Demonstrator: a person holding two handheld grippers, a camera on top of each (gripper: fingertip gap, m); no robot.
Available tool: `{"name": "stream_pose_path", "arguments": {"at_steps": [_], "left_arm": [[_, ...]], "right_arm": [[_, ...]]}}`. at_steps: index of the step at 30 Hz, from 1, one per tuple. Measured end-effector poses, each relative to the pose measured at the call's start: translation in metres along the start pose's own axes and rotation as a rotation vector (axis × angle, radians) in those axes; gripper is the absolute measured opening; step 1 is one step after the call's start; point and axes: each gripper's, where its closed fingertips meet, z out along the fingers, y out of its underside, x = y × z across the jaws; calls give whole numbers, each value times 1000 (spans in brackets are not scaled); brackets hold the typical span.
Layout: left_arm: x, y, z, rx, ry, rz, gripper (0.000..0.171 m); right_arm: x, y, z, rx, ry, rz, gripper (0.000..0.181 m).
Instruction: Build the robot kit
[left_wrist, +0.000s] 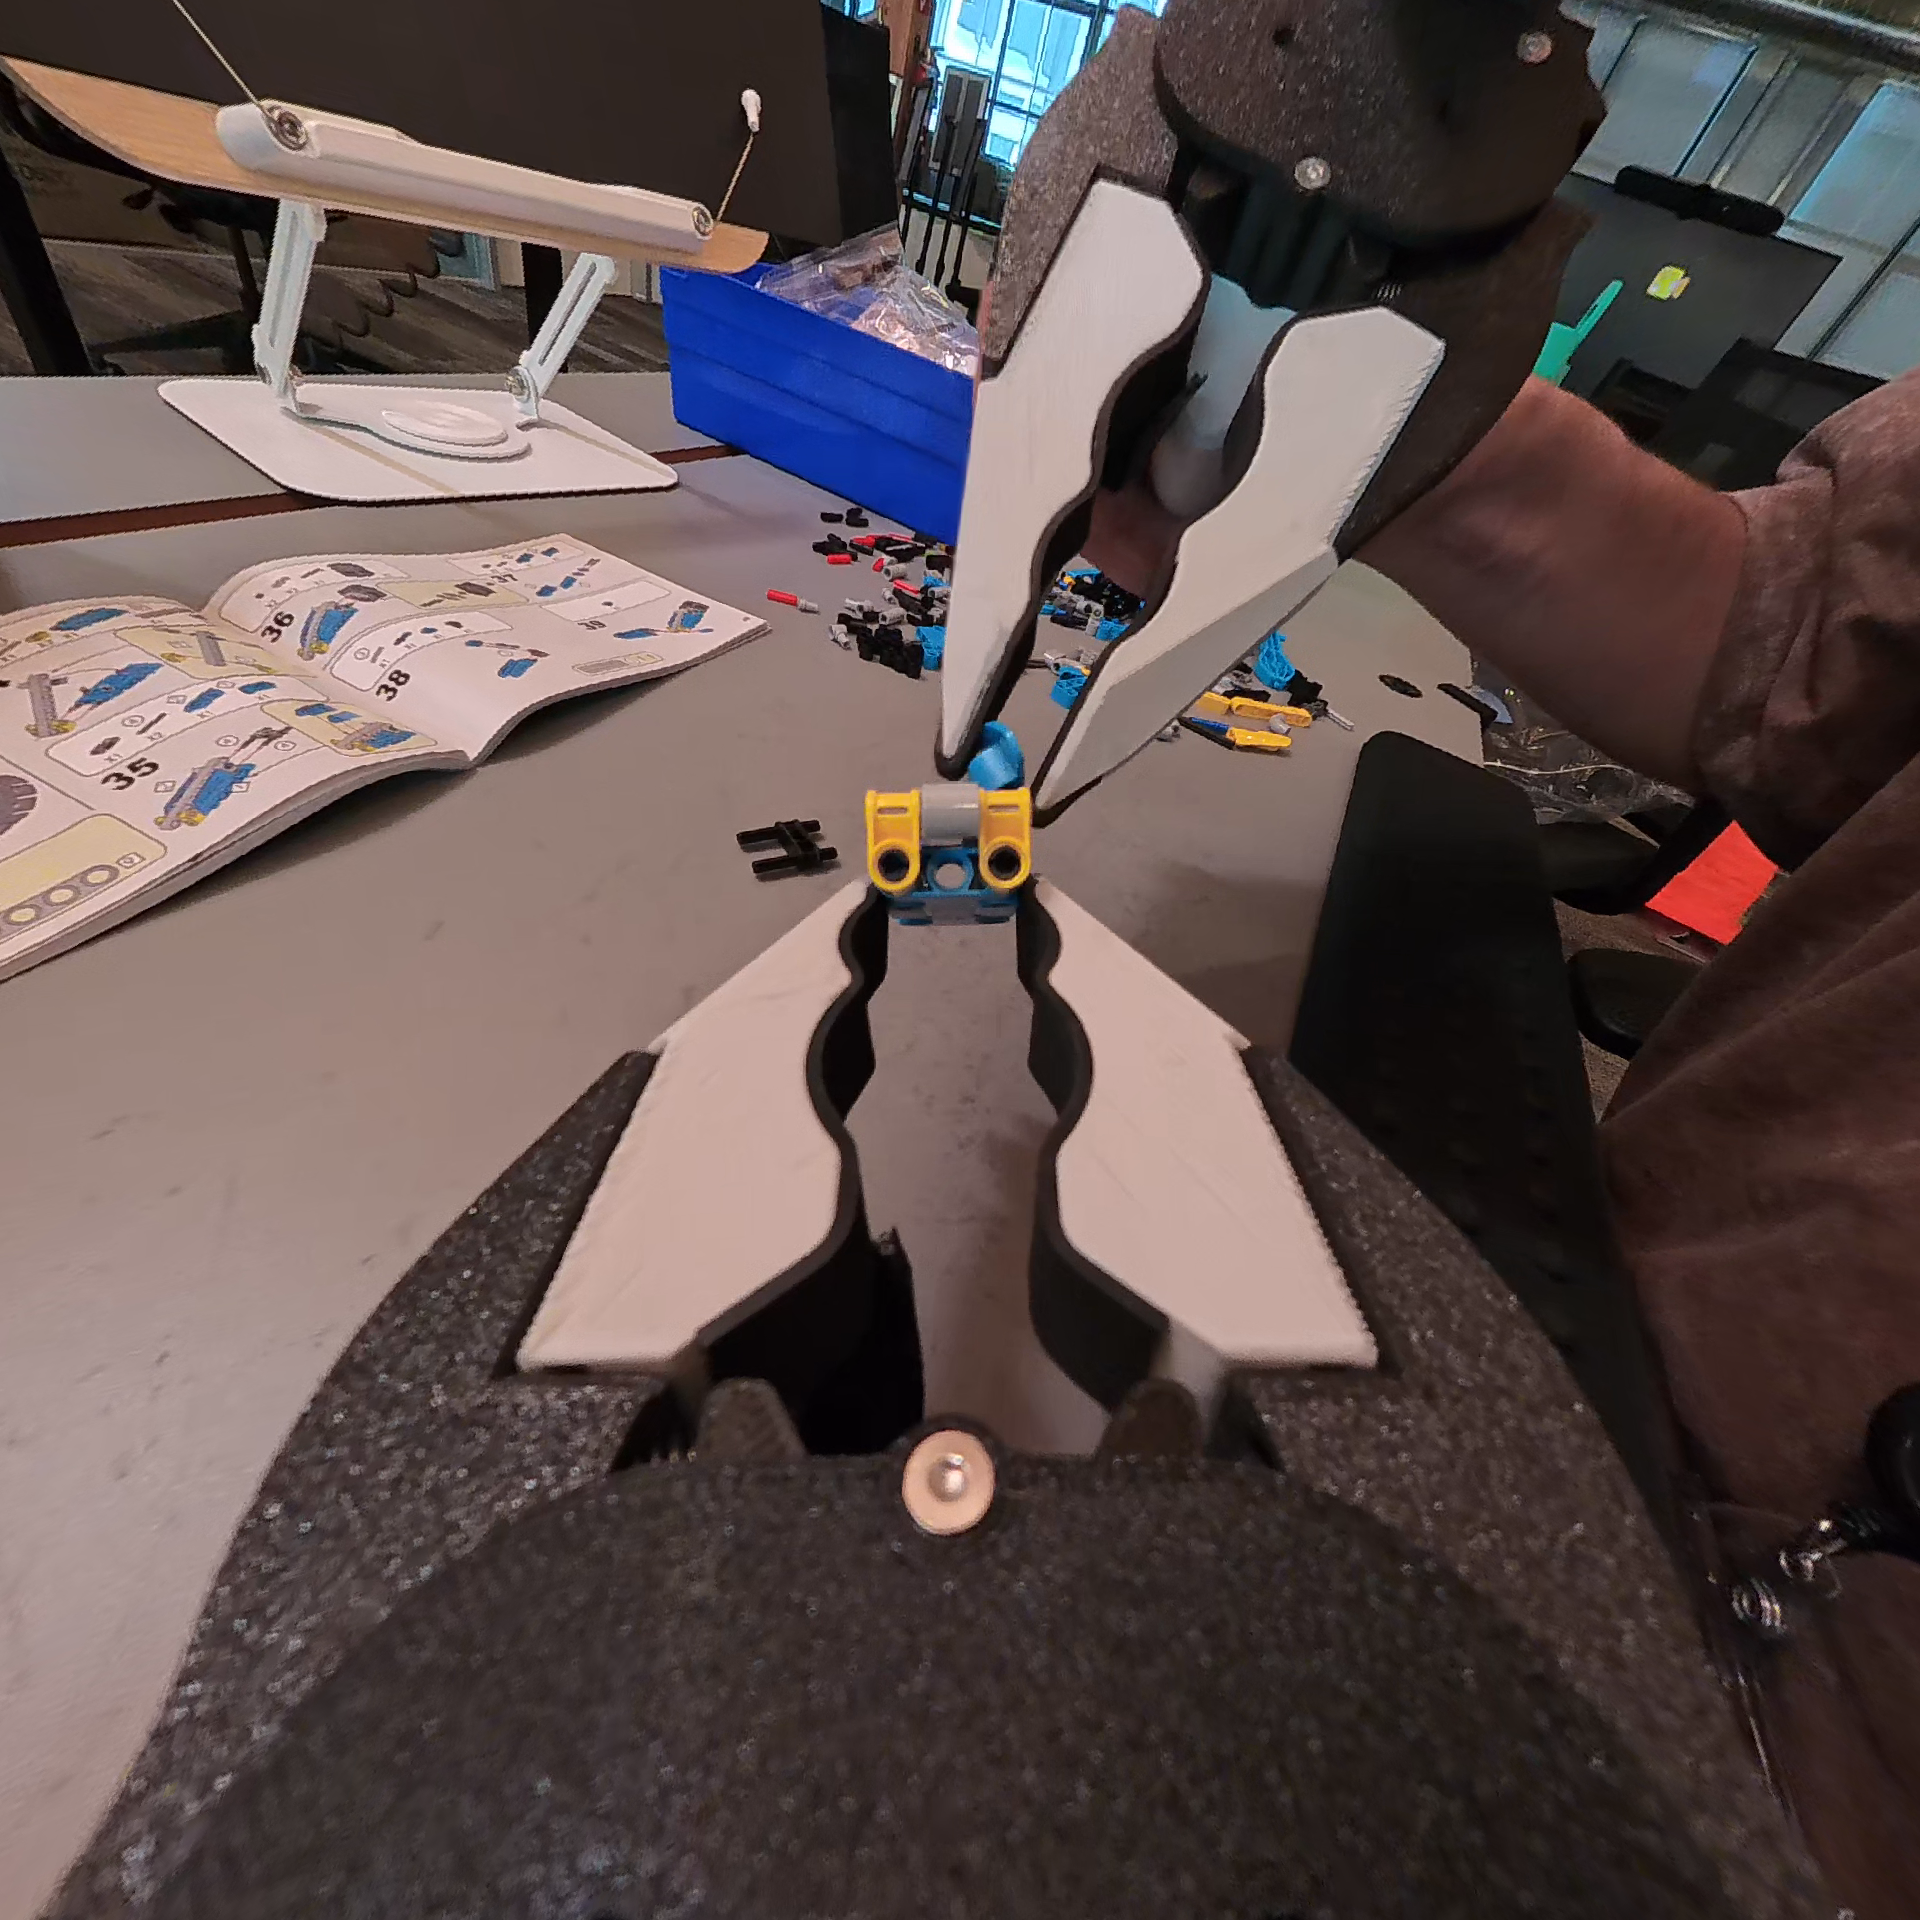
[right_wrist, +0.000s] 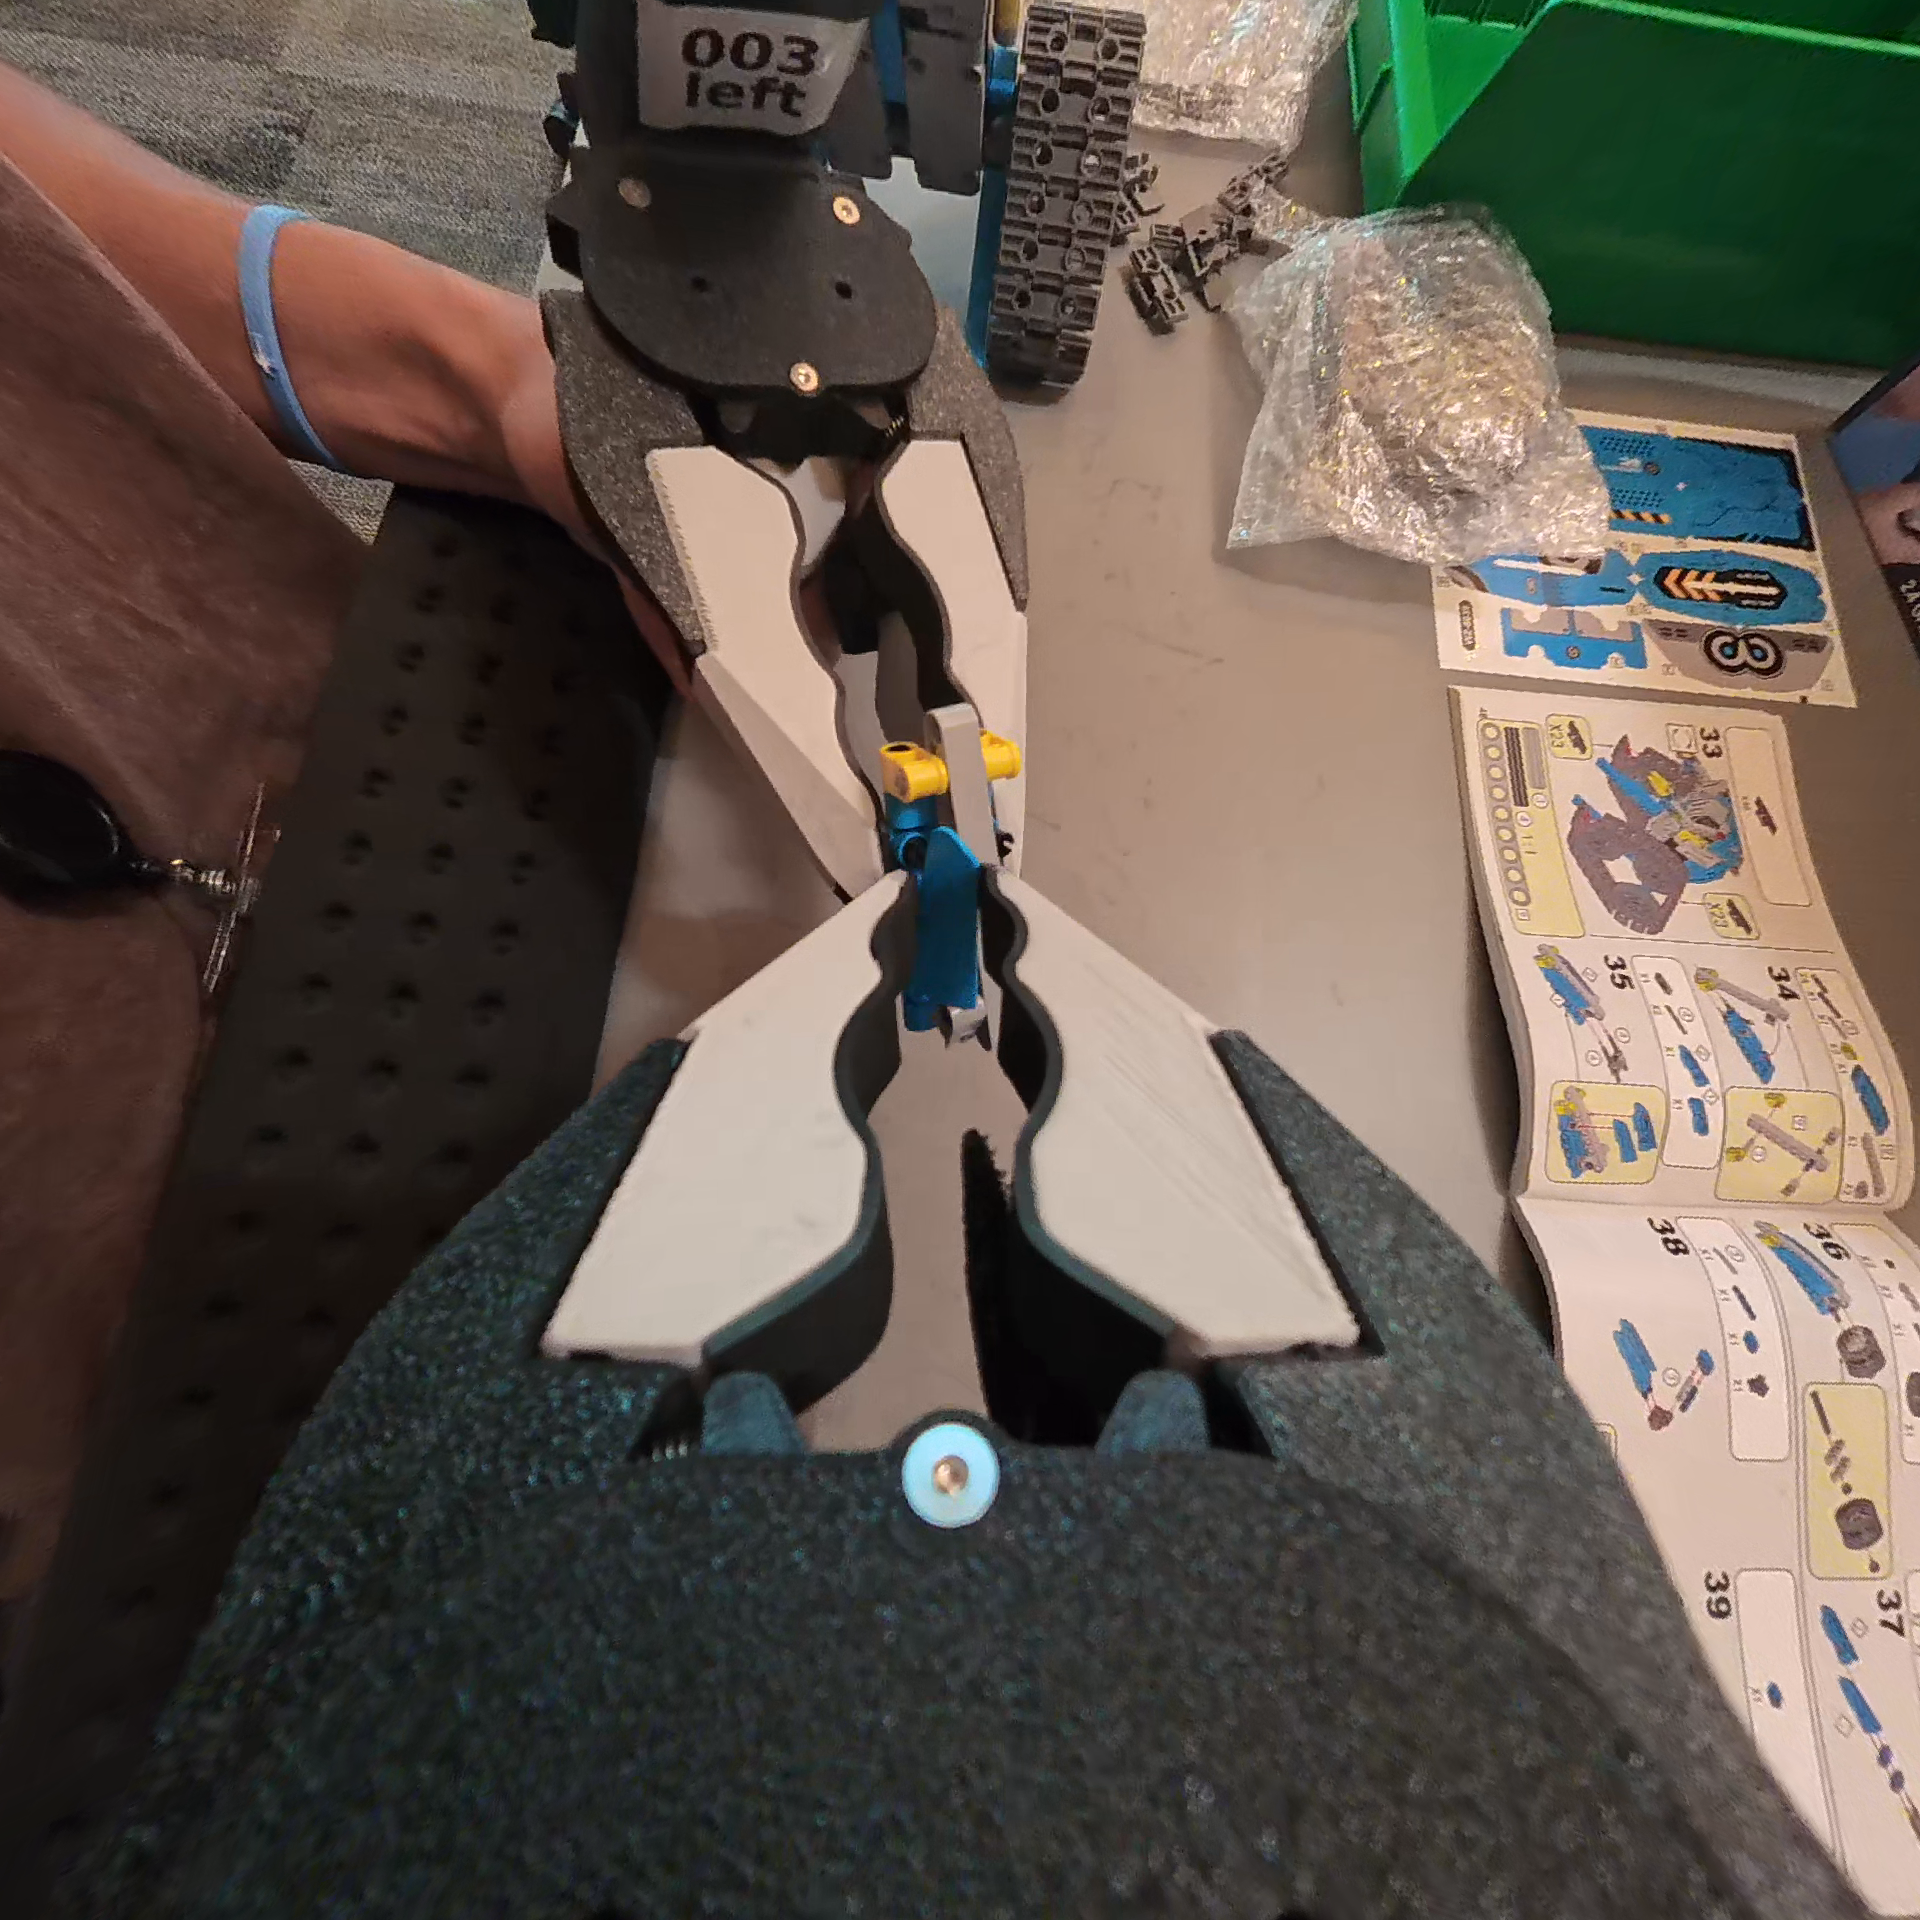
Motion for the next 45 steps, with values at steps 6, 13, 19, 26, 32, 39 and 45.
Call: {"name": "stream_pose_path", "arguments": {"at_steps": [6, 13, 19, 26, 32, 39, 45], "left_arm": [[-4, 1, 0, -6, -5, -38, 24], [-14, 4, 1, -27, -73, -43, 24], [-16, 10, 2, -64, -90, -34, 23], [-11, 13, 4, -92, -90, 14, 22], [-18, 6, 1, -44, -102, -39, 23], [-32, -7, -9, 61, -98, -188, 24], [-30, -18, -9, 156, -2, -395, 24]], "right_arm": [[4, 1, 2, -28, 80, -79, 11], [11, 3, 9, -71, 249, -148, 9], [10, 9, 14, -75, 315, -137, 9], [2, 13, 14, -81, 223, -146, 8], [10, 5, 16, -54, 276, -143, 9], [17, -8, 8, 26, 322, -106, 45], [26, -12, 24, -46, 523, -238, 49]]}}
